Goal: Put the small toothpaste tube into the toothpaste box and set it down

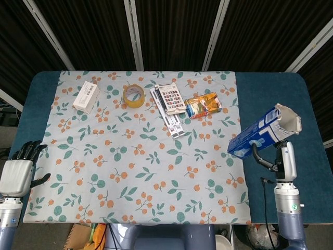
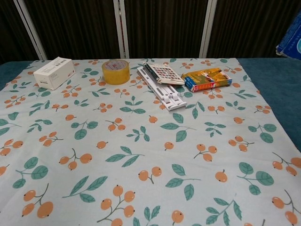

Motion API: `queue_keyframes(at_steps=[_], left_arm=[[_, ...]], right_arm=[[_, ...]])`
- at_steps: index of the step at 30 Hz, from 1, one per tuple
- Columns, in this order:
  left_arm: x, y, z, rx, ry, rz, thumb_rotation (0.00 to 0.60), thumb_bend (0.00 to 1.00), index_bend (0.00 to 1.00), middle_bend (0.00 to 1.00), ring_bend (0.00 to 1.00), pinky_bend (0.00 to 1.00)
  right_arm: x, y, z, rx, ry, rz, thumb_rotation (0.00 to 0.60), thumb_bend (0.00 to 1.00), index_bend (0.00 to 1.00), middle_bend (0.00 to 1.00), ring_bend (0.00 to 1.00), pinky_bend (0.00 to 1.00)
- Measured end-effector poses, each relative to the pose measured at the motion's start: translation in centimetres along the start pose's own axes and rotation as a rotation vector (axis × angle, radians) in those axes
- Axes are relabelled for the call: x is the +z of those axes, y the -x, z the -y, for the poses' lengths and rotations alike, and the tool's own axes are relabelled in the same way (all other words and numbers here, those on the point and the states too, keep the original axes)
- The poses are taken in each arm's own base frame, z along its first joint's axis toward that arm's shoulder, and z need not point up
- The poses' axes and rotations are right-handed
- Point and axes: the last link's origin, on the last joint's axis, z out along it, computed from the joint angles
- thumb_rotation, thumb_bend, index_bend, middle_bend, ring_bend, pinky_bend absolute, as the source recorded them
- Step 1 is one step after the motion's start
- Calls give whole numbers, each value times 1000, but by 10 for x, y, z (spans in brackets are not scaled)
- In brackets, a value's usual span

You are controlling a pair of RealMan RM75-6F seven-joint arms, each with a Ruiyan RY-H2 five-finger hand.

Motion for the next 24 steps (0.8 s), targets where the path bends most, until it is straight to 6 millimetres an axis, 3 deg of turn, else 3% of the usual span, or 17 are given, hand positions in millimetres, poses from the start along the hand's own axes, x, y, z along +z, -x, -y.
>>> queue_keyframes(at_steps=[12,24], left_arm=[[0,0,0,-1,-1,3,600,0,206,137,135,292],[1,0,1,-3,-2,8,600,0,206,138,136,293]], right_arm=[[-2,2,-4,-22,31,-4,600,443,381,542,539,428],[-24,12,-40,-411,206,265,600,443,381,542,539,428]])
